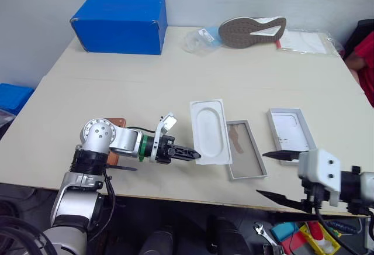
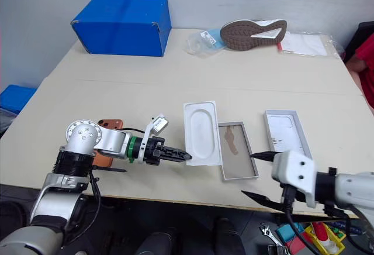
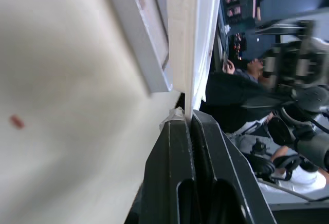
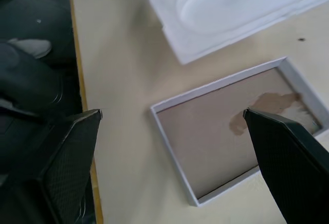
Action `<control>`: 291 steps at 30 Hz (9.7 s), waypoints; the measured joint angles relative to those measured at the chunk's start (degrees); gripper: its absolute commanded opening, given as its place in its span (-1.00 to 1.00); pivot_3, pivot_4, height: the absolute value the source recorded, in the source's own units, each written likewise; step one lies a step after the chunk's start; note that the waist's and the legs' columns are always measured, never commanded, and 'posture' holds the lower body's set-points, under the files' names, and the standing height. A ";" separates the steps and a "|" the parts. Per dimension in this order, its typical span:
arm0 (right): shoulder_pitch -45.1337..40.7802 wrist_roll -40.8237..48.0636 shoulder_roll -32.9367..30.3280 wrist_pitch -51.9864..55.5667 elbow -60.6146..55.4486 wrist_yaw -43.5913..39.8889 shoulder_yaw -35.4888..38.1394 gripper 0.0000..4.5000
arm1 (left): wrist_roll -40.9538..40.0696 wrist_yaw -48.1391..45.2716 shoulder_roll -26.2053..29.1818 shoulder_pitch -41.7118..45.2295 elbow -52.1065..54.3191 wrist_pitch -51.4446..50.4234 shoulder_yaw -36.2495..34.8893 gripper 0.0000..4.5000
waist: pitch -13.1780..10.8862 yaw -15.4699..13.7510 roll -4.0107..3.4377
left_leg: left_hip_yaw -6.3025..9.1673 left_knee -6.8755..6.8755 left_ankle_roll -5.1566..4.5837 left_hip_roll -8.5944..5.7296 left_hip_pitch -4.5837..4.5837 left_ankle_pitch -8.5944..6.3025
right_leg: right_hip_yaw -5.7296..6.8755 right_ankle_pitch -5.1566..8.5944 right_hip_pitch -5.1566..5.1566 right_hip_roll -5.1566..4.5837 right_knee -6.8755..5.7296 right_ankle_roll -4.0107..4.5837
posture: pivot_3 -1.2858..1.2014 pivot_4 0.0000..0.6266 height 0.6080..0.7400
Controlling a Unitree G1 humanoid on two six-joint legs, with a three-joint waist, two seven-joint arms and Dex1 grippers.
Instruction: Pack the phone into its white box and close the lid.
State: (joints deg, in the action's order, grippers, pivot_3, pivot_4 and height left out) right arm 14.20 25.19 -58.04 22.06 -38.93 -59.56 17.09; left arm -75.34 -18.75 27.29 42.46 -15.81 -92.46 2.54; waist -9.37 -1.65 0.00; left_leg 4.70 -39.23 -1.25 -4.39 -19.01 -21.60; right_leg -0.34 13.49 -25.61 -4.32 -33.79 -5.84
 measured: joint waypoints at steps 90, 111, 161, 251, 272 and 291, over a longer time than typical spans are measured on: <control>1.58 11.34 6.80 17.90 -12.52 7.58 15.72 0.09 | 27.86 -20.18 -9.38 8.94 -11.98 0.07 6.79 -1.00 | -0.20 -0.01 0.28 | 0.18 0.05 0.03 -0.01 -0.17 0.07 | 0.11 0.06 -0.10 -0.05 -0.09 0.11 | 0.03 -0.52 1.00; 0.67 11.27 6.79 16.66 -12.45 9.13 14.11 0.11 | 28.80 -22.92 -8.25 10.17 -13.67 0.05 7.97 -0.32 | -0.20 0.10 0.29 | 0.19 0.05 0.03 0.00 -0.17 0.06 | 0.11 0.06 -0.10 -0.04 -0.12 0.10 | 0.03 -0.52 1.00; -38.46 -15.40 14.86 9.67 19.40 7.20 -39.78 -1.00 | 46.47 -64.75 16.55 -2.88 10.43 60.69 9.40 -1.00 | -0.29 0.29 0.25 | 0.18 0.04 -0.07 0.01 -0.31 0.08 | 0.21 0.07 -0.18 -0.05 -0.12 0.13 | 0.03 -0.52 1.00; -53.43 -18.06 34.61 -0.90 33.23 5.13 -45.55 -0.96 | 57.85 -61.41 38.30 -5.45 -34.13 48.36 -1.72 1.00 | -0.25 1.94 0.37 | -0.46 0.04 -0.10 -0.08 -0.65 0.06 | 1.07 0.08 -1.08 -0.12 -0.78 0.16 | 0.03 -0.52 1.00; -54.34 -27.42 38.60 -7.54 42.46 4.51 -48.16 -0.96 | 68.10 -67.21 25.48 3.19 -35.86 43.72 3.79 1.00 | 0.53 0.64 -0.82 | -0.42 0.00 -0.68 -0.97 -0.23 0.27 | 1.27 0.08 -0.81 -0.92 -1.32 0.15 | 0.03 -0.52 1.00; -58.45 -34.14 46.70 -11.97 54.26 0.90 -53.55 -0.96 | 59.42 -66.32 22.31 -6.31 -15.36 29.98 2.53 1.00 | 0.87 1.89 -0.99 | 0.04 0.01 -0.90 -1.27 -0.16 0.20 | 1.29 0.07 -0.79 -1.09 -1.65 0.15 | 0.03 -0.52 1.00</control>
State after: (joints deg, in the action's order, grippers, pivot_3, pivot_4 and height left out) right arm -44.25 -8.96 -11.34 10.09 15.34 -58.66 -36.46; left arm -15.92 -85.06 49.60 36.16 -31.17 -62.48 5.08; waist -8.49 0.24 -1.00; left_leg 4.74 -39.21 -2.14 -5.66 -19.16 -21.40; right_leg 0.95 13.56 -26.40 -5.42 -35.44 -5.69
